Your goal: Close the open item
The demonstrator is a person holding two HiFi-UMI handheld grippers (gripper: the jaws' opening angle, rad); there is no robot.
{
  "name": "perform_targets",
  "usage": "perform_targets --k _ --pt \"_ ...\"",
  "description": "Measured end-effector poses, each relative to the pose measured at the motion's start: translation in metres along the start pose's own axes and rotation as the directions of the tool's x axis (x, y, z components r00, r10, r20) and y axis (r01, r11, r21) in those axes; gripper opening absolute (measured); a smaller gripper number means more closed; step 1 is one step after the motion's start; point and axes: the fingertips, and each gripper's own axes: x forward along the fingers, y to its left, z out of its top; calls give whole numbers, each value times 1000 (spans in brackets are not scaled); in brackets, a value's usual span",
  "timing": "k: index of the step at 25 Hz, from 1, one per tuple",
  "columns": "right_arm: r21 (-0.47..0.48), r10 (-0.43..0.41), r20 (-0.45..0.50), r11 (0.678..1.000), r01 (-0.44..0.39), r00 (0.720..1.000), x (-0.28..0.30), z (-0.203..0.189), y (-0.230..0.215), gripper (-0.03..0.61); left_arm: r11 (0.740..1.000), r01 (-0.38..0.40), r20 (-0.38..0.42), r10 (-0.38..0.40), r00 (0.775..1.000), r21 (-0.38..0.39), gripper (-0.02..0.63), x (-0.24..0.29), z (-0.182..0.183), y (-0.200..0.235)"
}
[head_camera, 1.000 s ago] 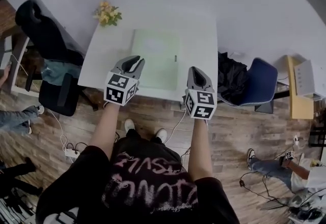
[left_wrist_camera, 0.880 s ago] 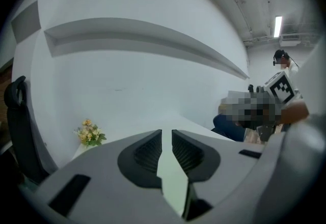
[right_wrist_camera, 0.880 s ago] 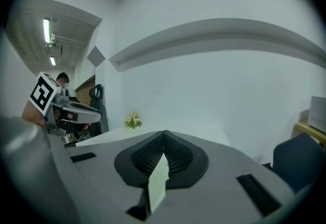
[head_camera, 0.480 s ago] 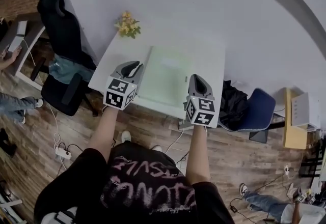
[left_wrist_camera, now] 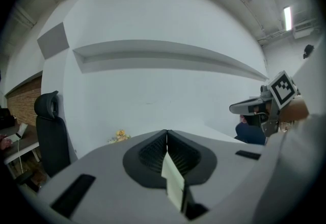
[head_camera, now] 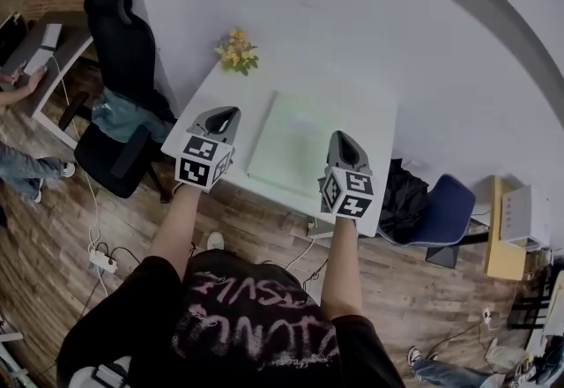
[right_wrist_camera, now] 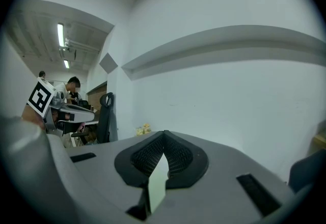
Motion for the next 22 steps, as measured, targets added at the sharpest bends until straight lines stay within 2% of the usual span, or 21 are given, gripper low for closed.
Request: perform_targets --k 22 --pt "-31 -59 24 998 59 998 4 20 -23 9 1000 2 37 -2 999 -6 3 19 18 7"
